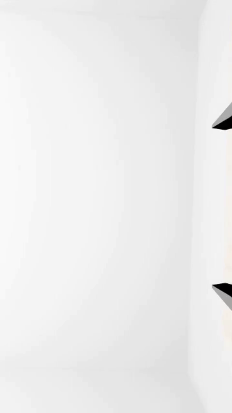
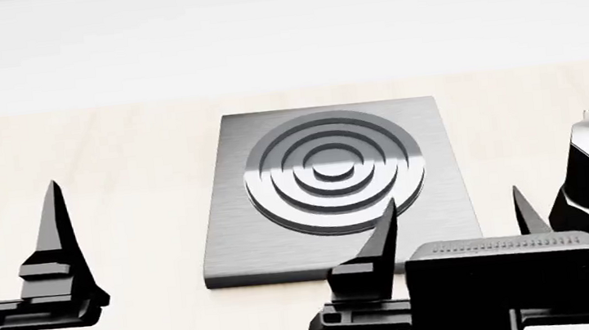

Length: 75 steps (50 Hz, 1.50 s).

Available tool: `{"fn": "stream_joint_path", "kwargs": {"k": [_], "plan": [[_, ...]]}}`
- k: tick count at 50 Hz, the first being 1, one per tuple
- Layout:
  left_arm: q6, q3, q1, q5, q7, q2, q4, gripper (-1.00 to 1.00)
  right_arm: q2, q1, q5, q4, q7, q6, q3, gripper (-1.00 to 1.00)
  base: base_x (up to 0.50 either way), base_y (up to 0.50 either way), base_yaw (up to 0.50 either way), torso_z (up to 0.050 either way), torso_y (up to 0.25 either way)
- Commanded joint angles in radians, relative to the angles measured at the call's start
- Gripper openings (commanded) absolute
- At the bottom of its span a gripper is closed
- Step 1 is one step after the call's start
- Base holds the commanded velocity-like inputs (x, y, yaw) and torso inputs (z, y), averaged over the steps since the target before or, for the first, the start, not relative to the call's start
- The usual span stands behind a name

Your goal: Turn on the stove.

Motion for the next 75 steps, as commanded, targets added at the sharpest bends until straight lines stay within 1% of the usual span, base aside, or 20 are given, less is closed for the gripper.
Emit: {"fn": "stream_joint_path", "kwargs": {"k": [1, 17, 20, 21, 45, 47, 75], "plan": [[0.003, 0.001, 0.0, -0.002, -0.001, -0.003, -0.002, 1.0, 0.006, 0.018, -0.004, -0.035, 0.012, 0.014, -0.02, 1.0, 0.0, 0.0, 0.0, 0.0, 0.0], [0.001, 0.003, 0.0, -0.006, -0.007, -0.008, 0.005, 1.0, 0.007, 0.053, -0.004, -0.086, 0.041, 0.064, -0.052, 1.0, 0.0, 0.0, 0.0, 0.0, 0.0], [0.001, 0.005, 0.0, -0.007, -0.007, -0.009, 0.005, 1.0, 0.015, 0.061, -0.017, -0.092, 0.049, 0.068, -0.069, 1.0, 0.0, 0.0, 0.0, 0.0, 0.0], [0.001, 0.006, -0.002, -0.005, -0.008, -0.009, 0.002, 1.0, 0.031, 0.076, -0.044, -0.095, 0.064, 0.082, -0.104, 1.0, 0.0, 0.0, 0.0, 0.0, 0.0], [-0.006, 0.009, -0.005, -0.017, -0.018, -0.016, 0.026, 1.0, 0.027, 0.099, -0.036, -0.13, 0.084, 0.094, -0.113, 1.0, 0.0, 0.0, 0.0, 0.0, 0.0], [-0.008, 0.01, -0.005, -0.017, -0.02, -0.016, 0.03, 1.0, 0.035, 0.108, -0.05, -0.131, 0.096, 0.108, -0.13, 1.0, 0.0, 0.0, 0.0, 0.0, 0.0], [-0.017, 0.014, -0.007, -0.032, -0.033, -0.028, 0.074, 1.0, 0.034, 0.145, -0.055, -0.163, 0.143, 0.152, -0.154, 1.0, 0.0, 0.0, 0.0, 0.0, 0.0]]}}
